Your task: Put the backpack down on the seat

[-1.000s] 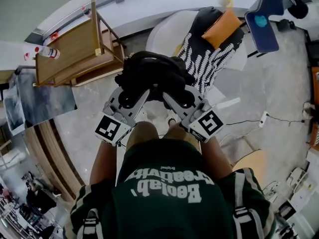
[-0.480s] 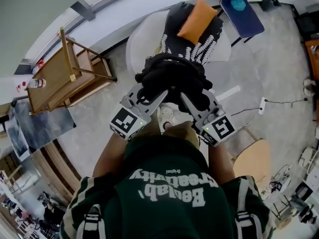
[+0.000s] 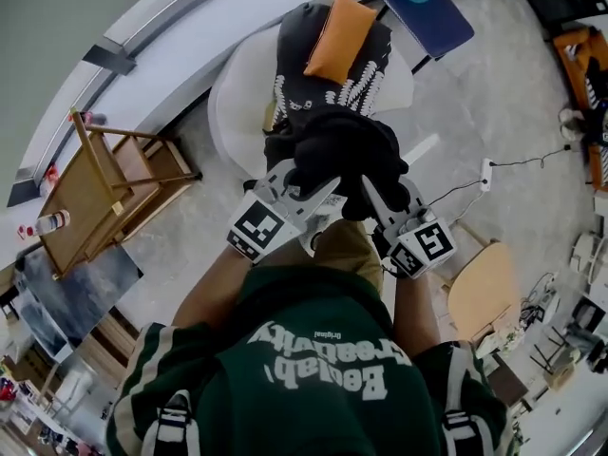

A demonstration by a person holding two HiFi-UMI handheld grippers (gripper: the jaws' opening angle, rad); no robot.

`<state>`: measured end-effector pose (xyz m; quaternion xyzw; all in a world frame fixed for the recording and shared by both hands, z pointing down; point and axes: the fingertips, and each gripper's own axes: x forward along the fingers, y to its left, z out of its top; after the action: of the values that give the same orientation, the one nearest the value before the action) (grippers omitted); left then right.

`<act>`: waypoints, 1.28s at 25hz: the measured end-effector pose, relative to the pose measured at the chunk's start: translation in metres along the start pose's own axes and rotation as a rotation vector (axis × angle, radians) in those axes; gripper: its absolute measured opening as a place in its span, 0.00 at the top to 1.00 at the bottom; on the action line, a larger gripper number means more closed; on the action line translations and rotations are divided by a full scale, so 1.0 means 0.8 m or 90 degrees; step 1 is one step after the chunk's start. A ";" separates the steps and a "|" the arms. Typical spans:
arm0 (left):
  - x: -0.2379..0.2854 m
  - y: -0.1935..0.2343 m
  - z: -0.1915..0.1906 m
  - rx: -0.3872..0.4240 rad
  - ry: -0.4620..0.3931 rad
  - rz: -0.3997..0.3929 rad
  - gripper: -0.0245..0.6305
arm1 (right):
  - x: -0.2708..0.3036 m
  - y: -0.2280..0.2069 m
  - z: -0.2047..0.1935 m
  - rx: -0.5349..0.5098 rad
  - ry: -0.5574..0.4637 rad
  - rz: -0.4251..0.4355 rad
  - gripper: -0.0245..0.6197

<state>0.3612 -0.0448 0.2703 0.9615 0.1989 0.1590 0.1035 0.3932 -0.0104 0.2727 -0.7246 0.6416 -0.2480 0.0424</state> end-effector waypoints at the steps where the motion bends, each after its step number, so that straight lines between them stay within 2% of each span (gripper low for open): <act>1: 0.009 0.007 -0.001 -0.004 0.006 -0.001 0.85 | 0.005 -0.011 -0.001 0.006 0.004 -0.002 0.84; 6: 0.057 0.036 -0.020 -0.036 0.034 0.023 0.85 | 0.025 -0.066 -0.017 0.044 0.036 0.014 0.83; 12: 0.129 0.097 -0.073 -0.096 0.068 0.106 0.85 | 0.071 -0.154 -0.060 0.077 0.091 0.076 0.83; 16: 0.173 0.138 -0.123 -0.137 0.083 0.151 0.84 | 0.109 -0.215 -0.104 0.078 0.125 0.096 0.82; 24: 0.267 0.234 -0.223 -0.113 0.099 0.192 0.83 | 0.199 -0.342 -0.195 0.028 0.147 0.068 0.78; 29: 0.302 0.263 -0.258 -0.067 0.119 0.202 0.79 | 0.223 -0.388 -0.217 0.023 0.128 0.027 0.74; 32: 0.315 0.270 -0.279 -0.050 0.133 0.208 0.76 | 0.233 -0.415 -0.237 0.035 0.120 -0.010 0.68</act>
<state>0.5787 -0.1042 0.6008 0.9545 0.0436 0.2800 0.0929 0.6265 -0.0813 0.6212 -0.7017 0.6301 -0.3326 -0.0002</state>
